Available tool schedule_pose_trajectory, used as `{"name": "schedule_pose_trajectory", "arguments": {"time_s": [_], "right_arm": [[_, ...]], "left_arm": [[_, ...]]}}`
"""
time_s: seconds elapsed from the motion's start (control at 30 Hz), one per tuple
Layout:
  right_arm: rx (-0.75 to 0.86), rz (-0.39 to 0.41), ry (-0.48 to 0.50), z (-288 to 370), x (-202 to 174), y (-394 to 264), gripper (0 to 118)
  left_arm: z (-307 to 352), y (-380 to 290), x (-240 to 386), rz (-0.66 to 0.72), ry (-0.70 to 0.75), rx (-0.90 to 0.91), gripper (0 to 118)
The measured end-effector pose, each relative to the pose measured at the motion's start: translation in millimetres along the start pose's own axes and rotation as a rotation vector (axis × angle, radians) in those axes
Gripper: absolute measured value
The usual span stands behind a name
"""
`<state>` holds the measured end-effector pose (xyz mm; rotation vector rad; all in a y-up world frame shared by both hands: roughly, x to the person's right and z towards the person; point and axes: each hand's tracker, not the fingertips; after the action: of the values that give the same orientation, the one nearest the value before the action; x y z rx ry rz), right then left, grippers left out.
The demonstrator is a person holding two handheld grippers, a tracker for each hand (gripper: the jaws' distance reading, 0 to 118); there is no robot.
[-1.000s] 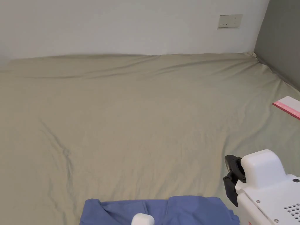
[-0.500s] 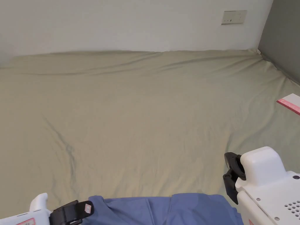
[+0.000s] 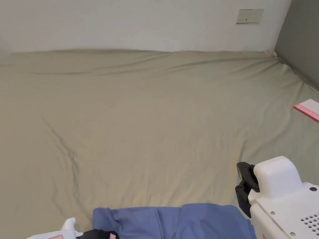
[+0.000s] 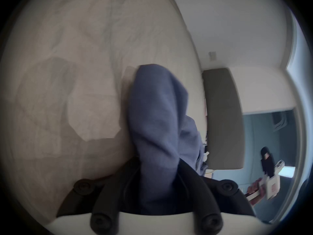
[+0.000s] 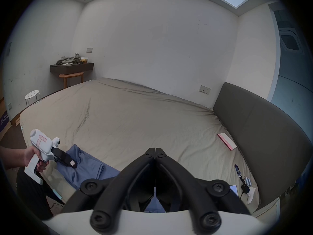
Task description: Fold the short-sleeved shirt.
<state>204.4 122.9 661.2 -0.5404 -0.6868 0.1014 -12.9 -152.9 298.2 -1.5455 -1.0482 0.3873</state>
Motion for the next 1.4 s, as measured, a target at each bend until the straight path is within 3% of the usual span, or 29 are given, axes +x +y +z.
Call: {"name": "schedule_pose_trajectory", "arguments": {"time_s": [0.03, 0.2, 0.3, 0.53, 0.57, 0.73, 0.9, 0.97, 1.07, 1.23, 1.4], "right_arm": [[-0.001, 0.001, 0.002, -0.6, -1.1, 0.2, 2], [-0.007, 0.011, 0.010, -1.6, -4.5, -0.4, 2], [-0.007, 0.013, 0.010, -1.4, -5.4, -0.4, 2], [0.004, 0.021, 0.010, 0.7, -7.1, 3.9, 2], [0.006, 0.020, 0.010, 0.7, -7.1, 4.6, 2], [0.011, 0.020, 0.016, -2.1, -9.0, 6.2, 2], [0.018, 0.026, 0.034, -4.4, -13.6, 8.8, 2], [0.021, 0.028, 0.039, -5.3, -15.0, 9.9, 2], [0.024, 0.026, 0.049, -7.3, -17.1, 11.0, 2], [0.027, 0.028, 0.062, -8.0, -20.0, 12.1, 2], [0.031, 0.010, 0.061, -3.7, -15.4, 10.2, 2]], "left_arm": [[2.4, -0.7, 6.6, -0.023, -0.082, 0.033, 13], [17.9, -10.4, 48.3, -0.329, 0.225, 0.111, 13], [25.2, -17.5, 61.7, -0.406, 0.256, 0.142, 13], [50.4, -13.5, 69.5, -0.472, 0.337, 0.193, 12], [58.0, -10.4, 68.4, -0.503, 0.403, 0.223, 12], [102.3, 6.7, 50.8, -0.450, 0.505, 0.297, 12], [156.3, 17.9, 54.2, -0.490, 0.791, 0.393, 12], [174.8, 20.1, 66.0, -0.475, 0.837, 0.419, 12], [178.6, 20.7, 92.5, -0.527, 0.843, 0.381, 12], [146.2, 10.0, 136.7, -0.544, 0.601, 0.312, 12], [74.2, -6.7, 163.2, -0.564, 0.491, 0.181, 12]]}}
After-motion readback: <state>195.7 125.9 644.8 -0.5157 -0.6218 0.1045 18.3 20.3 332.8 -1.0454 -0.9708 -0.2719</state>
